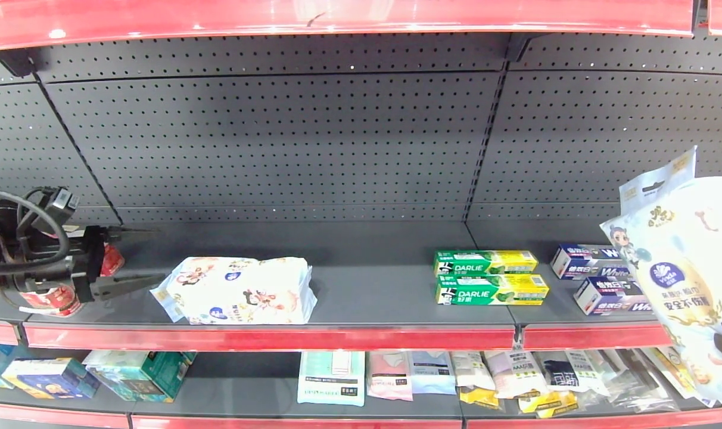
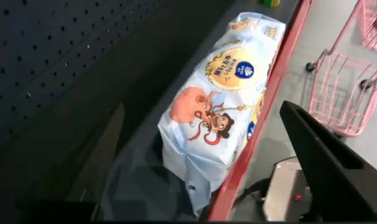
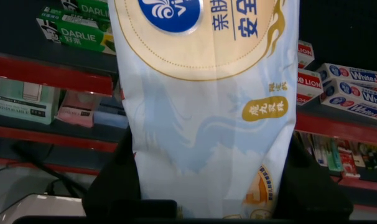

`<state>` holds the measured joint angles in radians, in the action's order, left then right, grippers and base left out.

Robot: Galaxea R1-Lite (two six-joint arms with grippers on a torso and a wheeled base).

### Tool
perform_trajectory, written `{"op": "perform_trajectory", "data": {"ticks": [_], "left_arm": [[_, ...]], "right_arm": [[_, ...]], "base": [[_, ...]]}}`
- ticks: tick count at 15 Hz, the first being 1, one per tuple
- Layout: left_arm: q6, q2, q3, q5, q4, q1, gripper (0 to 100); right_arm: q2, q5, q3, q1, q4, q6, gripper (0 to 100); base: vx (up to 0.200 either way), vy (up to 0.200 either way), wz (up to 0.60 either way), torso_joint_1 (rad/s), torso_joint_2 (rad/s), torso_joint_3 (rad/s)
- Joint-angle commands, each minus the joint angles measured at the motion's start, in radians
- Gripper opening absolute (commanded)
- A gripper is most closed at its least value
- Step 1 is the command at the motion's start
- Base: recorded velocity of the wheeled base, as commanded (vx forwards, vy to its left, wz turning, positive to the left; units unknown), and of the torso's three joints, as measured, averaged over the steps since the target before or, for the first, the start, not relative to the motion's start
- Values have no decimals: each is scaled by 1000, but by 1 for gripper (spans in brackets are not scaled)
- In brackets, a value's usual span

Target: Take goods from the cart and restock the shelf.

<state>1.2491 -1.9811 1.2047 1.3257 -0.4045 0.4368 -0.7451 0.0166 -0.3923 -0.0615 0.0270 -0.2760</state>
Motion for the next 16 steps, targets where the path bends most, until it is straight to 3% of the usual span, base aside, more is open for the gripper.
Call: {"op": "perform_trajectory", "data": {"ticks": [1, 3, 5, 6, 7, 8, 12, 16], "left_arm": [[-63, -2, 19, -2, 6, 10, 100], [-117, -4, 61, -3, 6, 22, 100], [-234, 1, 124, -7, 6, 26, 100], [-269, 7, 127, -8, 3, 28, 100], [-329, 21, 119, -10, 1, 26, 100], [-355, 24, 110, -13, -1, 23, 100], [-438, 33, 65, -13, -50, -7, 100], [-445, 42, 50, -31, -116, -18, 100]], "right_arm": [[4, 0, -2, 0, 1, 0, 0], [4, 0, -2, 0, 1, 0, 0], [3, 2, -2, 0, 1, 0, 0], [3, 0, -2, 0, 1, 0, 0], [1, 2, 1, 0, 1, 0, 0], [-2, 2, 3, 0, 1, 0, 0], [-11, 3, 0, 0, 1, 1, 0], [-2, 2, -8, 0, 1, 3, 0]], "base": [[0, 0, 0, 0, 0, 0], [0, 0, 0, 0, 0, 0], [0, 0, 0, 0, 0, 0], [0, 0, 0, 0, 0, 0], [0, 0, 0, 0, 0, 0], [0, 0, 0, 0, 0, 0], [0, 0, 0, 0, 0, 0], [0, 0, 0, 0, 0, 0]]}}
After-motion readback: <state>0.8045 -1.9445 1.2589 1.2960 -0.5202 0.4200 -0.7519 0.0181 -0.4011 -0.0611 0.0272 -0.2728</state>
